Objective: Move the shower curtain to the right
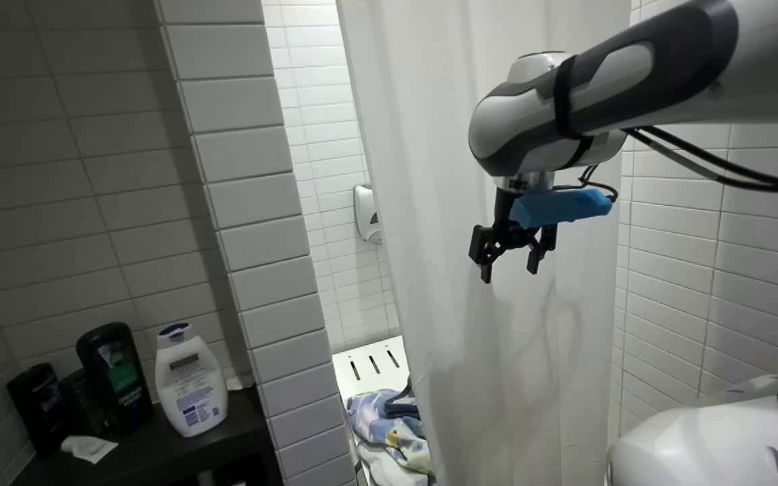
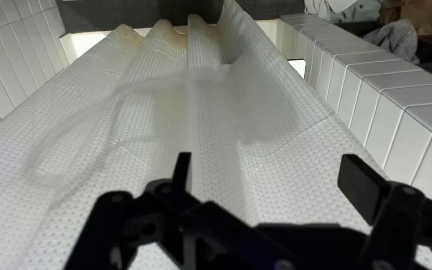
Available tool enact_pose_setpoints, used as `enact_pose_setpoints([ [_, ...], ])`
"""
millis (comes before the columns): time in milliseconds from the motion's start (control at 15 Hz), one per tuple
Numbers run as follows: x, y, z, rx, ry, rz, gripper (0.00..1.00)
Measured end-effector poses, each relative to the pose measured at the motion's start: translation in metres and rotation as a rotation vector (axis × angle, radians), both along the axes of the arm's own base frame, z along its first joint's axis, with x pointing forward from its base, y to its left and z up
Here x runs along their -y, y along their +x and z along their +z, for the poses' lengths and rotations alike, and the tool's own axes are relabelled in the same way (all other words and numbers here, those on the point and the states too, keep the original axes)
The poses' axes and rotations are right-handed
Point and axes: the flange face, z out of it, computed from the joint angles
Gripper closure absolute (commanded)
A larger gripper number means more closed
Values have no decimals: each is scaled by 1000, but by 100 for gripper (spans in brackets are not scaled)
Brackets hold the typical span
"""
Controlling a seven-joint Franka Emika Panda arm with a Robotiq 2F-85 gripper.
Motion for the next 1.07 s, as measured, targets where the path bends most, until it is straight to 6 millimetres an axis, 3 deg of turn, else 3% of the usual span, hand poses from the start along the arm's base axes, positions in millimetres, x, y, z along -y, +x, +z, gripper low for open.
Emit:
enact_pose_setpoints([
  [733, -2, 0, 0, 8, -3, 3, 0],
  [1067, -31, -1, -5, 21, -37, 70, 0],
])
